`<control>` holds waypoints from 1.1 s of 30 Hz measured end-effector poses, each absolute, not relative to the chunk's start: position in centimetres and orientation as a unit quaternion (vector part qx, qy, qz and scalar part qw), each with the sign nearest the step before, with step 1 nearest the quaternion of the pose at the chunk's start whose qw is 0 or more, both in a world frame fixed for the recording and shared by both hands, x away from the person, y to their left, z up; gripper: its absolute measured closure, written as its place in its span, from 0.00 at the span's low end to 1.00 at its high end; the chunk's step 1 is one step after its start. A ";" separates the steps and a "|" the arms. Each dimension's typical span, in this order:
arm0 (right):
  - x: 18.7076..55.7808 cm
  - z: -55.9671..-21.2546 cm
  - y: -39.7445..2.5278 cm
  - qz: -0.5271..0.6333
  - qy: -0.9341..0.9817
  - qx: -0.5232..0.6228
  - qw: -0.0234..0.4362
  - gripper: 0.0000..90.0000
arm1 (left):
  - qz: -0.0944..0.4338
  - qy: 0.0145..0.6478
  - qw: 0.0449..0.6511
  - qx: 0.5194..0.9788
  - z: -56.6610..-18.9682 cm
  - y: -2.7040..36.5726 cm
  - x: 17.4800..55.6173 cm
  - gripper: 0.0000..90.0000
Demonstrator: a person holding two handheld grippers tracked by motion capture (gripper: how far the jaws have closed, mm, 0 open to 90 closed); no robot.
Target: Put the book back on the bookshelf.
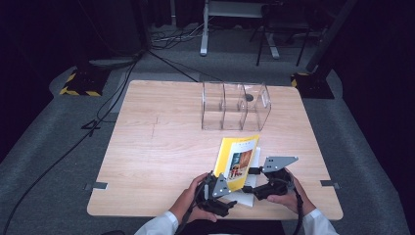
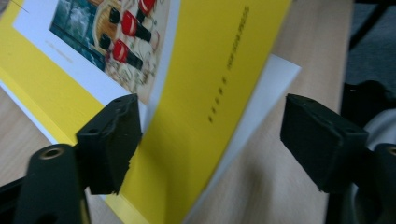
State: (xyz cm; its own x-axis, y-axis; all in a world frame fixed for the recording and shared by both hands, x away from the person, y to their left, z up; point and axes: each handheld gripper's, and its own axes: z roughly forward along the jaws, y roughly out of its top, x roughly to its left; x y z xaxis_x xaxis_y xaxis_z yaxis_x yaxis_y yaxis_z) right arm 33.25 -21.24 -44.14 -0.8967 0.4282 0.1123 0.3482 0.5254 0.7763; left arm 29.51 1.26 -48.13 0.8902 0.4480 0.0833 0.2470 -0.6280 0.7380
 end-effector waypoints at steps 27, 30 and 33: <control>33.1 -41.8 -22.1 0.472 0.861 0.158 0.108 0.31 | 0.146 0.157 0.397 0.892 -46.6 6.9 31.1 0.91; 33.6 -42.0 -20.9 0.453 0.873 0.135 0.121 0.31 | 0.139 0.148 0.389 0.898 -46.6 8.4 31.5 0.90; 33.9 -42.2 -20.3 0.442 0.879 0.125 0.126 0.31 | 0.135 0.150 0.393 0.897 -46.7 9.3 31.7 0.89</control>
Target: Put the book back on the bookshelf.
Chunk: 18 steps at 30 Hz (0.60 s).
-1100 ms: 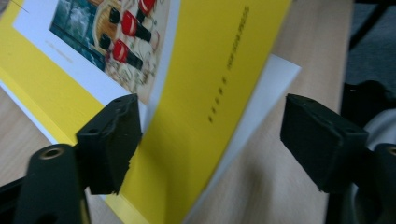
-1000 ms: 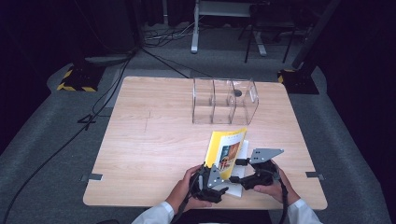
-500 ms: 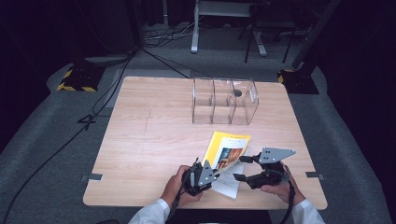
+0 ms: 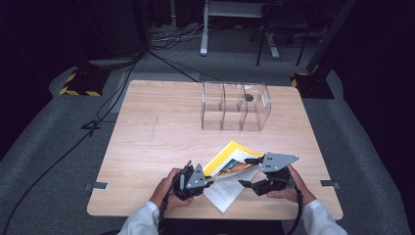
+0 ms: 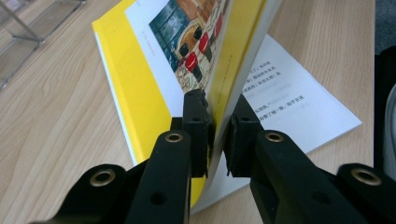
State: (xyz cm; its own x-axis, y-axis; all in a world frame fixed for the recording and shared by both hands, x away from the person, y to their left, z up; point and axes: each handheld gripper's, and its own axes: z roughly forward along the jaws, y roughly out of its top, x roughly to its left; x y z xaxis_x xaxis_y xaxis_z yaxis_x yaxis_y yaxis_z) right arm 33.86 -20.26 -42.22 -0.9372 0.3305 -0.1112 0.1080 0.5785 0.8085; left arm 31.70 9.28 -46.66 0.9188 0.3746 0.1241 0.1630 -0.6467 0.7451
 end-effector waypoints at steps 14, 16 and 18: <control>35.2 -45.8 -19.4 0.363 0.902 0.131 0.194 0.58 | 0.114 0.174 0.400 0.893 -46.9 14.3 33.0 0.83; 35.4 -46.2 -19.7 0.376 0.897 0.126 0.195 0.68 | 0.115 0.176 0.399 0.892 -46.8 14.8 33.2 0.82; 35.5 -46.3 -19.8 0.380 0.895 0.126 0.196 0.70 | 0.115 0.182 0.400 0.891 -46.8 15.1 33.4 0.81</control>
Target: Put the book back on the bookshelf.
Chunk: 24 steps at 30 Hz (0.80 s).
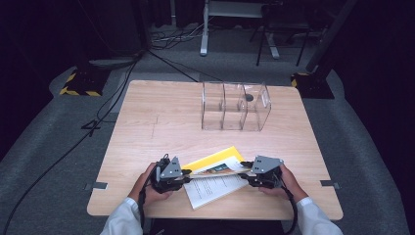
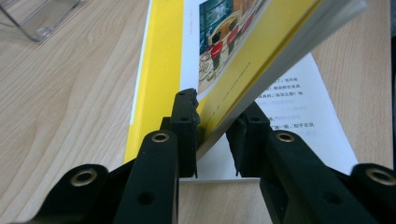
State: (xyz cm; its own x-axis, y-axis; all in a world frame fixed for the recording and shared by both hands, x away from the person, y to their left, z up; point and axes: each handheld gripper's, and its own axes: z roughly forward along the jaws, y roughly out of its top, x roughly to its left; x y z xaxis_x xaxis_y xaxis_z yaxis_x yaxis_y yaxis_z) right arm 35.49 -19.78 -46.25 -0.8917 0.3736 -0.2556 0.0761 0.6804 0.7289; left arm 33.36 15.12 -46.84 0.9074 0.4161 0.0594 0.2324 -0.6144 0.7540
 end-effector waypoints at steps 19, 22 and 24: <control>34.2 -46.0 -17.8 0.368 0.901 0.041 0.228 0.87 | 0.158 0.206 0.383 0.887 -44.5 14.4 31.4 0.39; 34.0 -45.9 -17.2 0.363 0.902 0.036 0.231 0.88 | 0.167 0.212 0.370 0.889 -44.3 12.8 31.1 0.36; 33.9 -45.8 -16.9 0.361 0.903 0.033 0.232 0.89 | 0.172 0.216 0.362 0.890 -44.4 11.9 31.1 0.35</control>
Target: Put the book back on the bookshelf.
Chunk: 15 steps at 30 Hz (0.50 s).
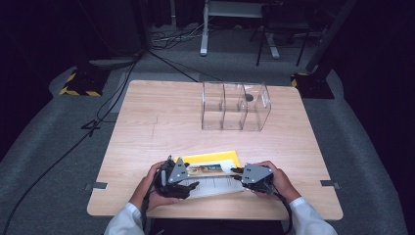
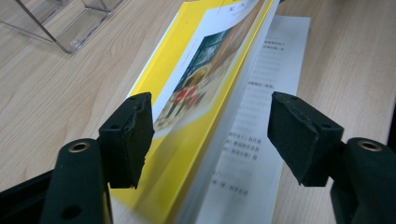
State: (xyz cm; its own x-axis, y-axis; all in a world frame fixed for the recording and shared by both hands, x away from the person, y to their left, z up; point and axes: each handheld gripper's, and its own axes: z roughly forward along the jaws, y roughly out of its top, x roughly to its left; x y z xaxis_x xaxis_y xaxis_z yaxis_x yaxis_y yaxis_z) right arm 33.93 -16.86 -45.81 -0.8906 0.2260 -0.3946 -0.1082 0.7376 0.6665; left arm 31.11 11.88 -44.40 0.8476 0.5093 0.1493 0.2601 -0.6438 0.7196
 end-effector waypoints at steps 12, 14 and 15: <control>34.3 -46.0 -16.4 0.378 0.901 0.036 0.208 0.81 | 0.182 0.197 0.324 0.907 -45.6 11.6 31.7 0.78; 34.7 -46.2 -16.7 0.384 0.898 0.049 0.210 0.76 | 0.180 0.193 0.324 0.908 -45.6 12.1 31.9 0.80; 35.1 -46.5 -17.1 0.384 0.897 0.057 0.210 0.75 | 0.177 0.193 0.327 0.908 -45.6 12.3 31.9 0.81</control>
State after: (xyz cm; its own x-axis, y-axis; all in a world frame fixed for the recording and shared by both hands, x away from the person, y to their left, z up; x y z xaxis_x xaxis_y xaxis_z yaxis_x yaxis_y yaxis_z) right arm 35.14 -17.09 -46.48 -0.9055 0.2632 -0.3328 -0.0592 0.6983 0.7134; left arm 31.94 12.34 -45.62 0.8632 0.4657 0.1949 0.2349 -0.7122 0.6615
